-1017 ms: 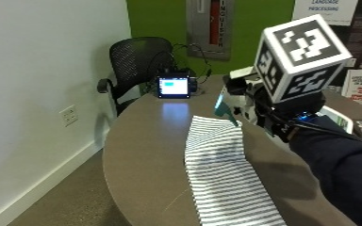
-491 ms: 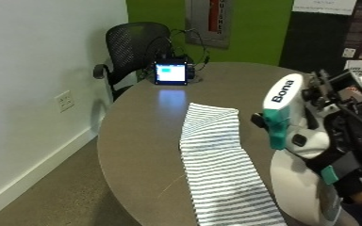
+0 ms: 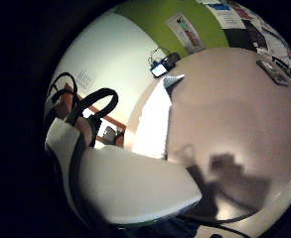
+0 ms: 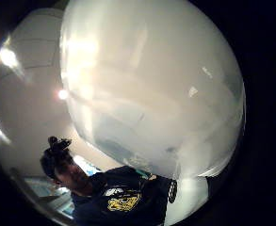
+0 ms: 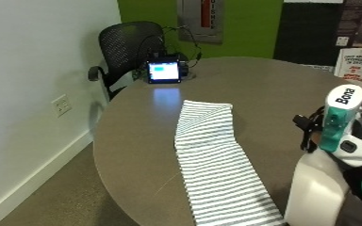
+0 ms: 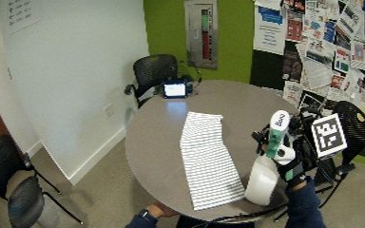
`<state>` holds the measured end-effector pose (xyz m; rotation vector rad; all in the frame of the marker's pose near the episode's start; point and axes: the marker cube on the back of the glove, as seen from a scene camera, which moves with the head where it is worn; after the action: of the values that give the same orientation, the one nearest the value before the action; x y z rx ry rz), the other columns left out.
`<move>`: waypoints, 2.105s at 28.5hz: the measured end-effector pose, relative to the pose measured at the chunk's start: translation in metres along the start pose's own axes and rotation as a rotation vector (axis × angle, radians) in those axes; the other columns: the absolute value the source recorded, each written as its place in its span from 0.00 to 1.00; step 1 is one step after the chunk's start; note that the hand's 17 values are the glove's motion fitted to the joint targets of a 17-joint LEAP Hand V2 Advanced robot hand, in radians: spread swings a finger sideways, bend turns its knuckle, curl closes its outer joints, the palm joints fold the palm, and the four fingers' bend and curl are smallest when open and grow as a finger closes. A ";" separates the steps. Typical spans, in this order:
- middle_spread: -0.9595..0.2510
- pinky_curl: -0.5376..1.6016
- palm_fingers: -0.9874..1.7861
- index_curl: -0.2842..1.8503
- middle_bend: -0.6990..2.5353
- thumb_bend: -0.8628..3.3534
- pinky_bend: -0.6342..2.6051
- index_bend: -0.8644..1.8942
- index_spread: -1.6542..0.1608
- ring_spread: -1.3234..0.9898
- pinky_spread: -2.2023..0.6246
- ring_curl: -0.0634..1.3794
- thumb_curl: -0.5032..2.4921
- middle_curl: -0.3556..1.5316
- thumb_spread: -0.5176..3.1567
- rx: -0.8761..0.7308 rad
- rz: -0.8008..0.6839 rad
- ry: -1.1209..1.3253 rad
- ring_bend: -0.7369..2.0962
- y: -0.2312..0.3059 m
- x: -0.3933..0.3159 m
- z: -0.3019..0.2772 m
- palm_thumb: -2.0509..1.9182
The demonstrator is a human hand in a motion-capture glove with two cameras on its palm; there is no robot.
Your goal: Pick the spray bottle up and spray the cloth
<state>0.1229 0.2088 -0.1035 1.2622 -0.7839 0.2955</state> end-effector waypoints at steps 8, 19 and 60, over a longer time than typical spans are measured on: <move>0.66 0.44 0.85 0.42 0.42 0.20 0.35 0.39 0.76 0.47 0.67 0.36 0.37 0.47 0.35 0.078 0.047 -0.017 0.51 0.001 0.029 -0.006 0.75; 0.66 0.44 0.85 0.42 0.41 0.20 0.35 0.39 0.76 0.47 0.67 0.36 0.38 0.47 0.34 -0.063 -0.021 -0.096 0.51 -0.020 -0.029 0.074 0.76; 0.66 0.44 0.73 0.39 0.38 0.20 0.35 0.35 0.76 0.47 0.68 0.35 0.38 0.46 0.34 -0.390 0.027 -0.132 0.48 -0.029 0.003 0.242 0.75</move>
<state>0.0544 -0.0253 -0.1000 0.9099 -0.9214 0.0742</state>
